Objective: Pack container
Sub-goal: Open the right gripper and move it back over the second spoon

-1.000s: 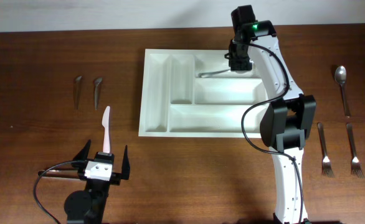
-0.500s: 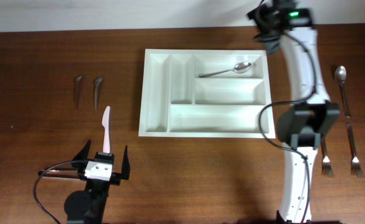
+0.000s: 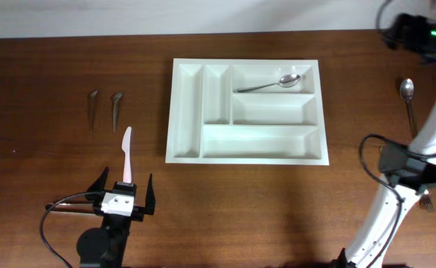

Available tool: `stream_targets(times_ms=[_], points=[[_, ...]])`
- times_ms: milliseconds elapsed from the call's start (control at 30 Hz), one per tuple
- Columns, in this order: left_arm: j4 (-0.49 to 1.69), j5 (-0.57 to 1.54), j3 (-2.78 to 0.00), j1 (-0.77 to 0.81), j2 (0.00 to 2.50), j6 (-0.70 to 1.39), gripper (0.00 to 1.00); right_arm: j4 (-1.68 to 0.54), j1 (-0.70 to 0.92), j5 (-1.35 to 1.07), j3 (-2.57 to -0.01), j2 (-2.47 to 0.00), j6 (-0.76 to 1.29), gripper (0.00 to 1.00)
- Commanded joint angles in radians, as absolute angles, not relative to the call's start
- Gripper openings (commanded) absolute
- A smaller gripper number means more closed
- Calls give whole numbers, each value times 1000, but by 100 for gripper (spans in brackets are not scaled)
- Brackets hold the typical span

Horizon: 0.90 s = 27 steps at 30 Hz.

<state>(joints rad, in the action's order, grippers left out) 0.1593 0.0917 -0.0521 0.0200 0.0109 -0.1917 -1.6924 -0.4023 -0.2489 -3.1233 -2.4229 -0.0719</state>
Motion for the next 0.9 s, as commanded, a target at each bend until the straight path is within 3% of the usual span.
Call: stream_targets(times_ms=[0,133,533,867], points=[[157,81,-46,15,6,-200,99,-1694,-483,-191,-3094,-2432,-218,99],[157,81,-46,15,6,-200,99,-1662,-537,-128,-3009,-2432,-347,99],[157,81,-46,15,6,-200,99,-1374,-596,18,-2469,-2433,-486,99],[157,81,-46,15,6,-200,99,-1170,-598,20,-2251,-2436,-493,99]])
